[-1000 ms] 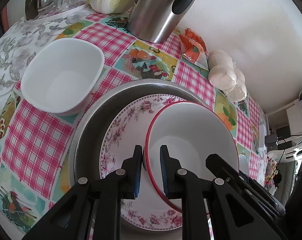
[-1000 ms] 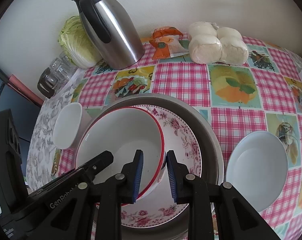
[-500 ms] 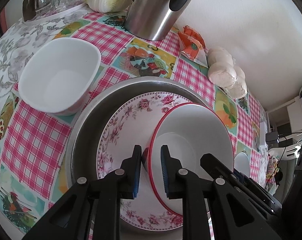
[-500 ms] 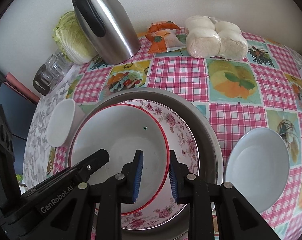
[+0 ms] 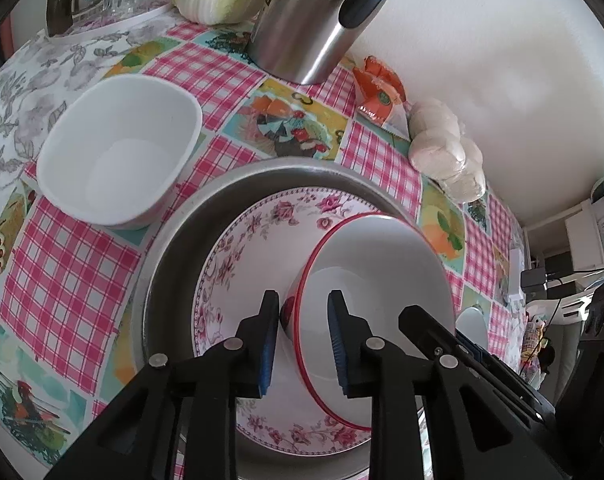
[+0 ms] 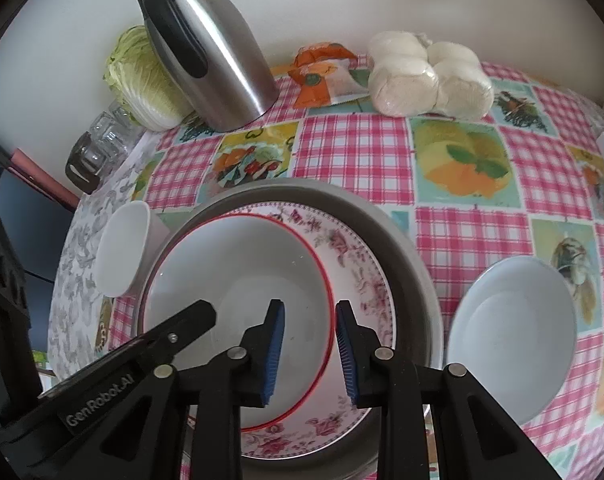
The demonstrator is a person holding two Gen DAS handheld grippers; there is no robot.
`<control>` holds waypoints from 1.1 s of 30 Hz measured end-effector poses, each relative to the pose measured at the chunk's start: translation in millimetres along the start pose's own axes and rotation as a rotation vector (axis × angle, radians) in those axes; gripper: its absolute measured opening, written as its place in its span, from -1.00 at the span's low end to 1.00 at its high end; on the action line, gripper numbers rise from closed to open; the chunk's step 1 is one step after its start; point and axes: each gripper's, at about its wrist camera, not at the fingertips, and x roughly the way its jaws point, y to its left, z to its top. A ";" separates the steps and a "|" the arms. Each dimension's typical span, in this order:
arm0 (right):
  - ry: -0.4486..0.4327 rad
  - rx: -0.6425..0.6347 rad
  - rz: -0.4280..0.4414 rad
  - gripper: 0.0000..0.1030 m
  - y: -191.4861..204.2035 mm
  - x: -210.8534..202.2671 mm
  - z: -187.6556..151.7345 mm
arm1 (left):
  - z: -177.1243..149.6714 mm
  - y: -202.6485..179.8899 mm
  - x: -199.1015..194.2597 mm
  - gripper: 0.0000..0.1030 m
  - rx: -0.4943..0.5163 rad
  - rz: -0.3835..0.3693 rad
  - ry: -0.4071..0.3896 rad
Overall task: Organize plates and bowls
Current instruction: 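Lower the red-rimmed bowl onto the floral plate and open both tools, then move both tools toward the white square bowl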
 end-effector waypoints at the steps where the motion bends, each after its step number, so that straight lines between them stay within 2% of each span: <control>1: -0.007 0.000 -0.002 -0.41 -0.2 -2.2 0.6 | 0.3 -0.4 -2.5 -0.45 0.001 -0.001 -0.006; 7: -0.071 -0.014 -0.036 -0.27 -0.1 -23.9 6.2 | 3.1 -3.5 -16.9 -0.25 0.024 0.014 -0.044; 9: -0.091 -0.017 -0.049 -0.03 -0.5 -30.3 7.8 | 4.0 -4.3 -22.7 -0.14 0.028 0.022 -0.059; 11: -0.111 -0.021 -0.068 0.06 -0.4 -36.8 9.5 | 4.8 -4.0 -29.1 -0.01 0.025 0.025 -0.072; 15: -0.133 -0.030 -0.100 0.20 -0.8 -44.8 12.0 | 5.8 -4.7 -38.2 0.09 0.028 0.034 -0.089; 17: -0.140 -0.037 -0.115 0.31 -0.4 -47.5 12.9 | 6.0 -5.1 -41.9 0.32 0.029 0.046 -0.100; 19: -0.144 -0.043 -0.125 0.43 -0.7 -49.3 12.6 | 6.7 -4.4 -45.2 0.41 0.026 0.061 -0.110; 21: -0.148 -0.048 -0.133 0.55 -0.2 -49.8 12.4 | 6.5 -3.2 -48.4 0.42 0.024 0.071 -0.119; 24: -0.149 -0.053 -0.140 0.60 0.3 -49.9 12.5 | 6.8 -1.5 -52.1 0.52 0.022 0.098 -0.134; 31: -0.151 -0.066 -0.140 0.78 2.7 -49.5 11.9 | 8.0 4.5 -52.8 0.56 0.016 0.144 -0.145; 33: -0.152 -0.068 -0.142 0.86 3.1 -49.3 12.2 | 8.4 5.3 -52.8 0.70 0.014 0.153 -0.148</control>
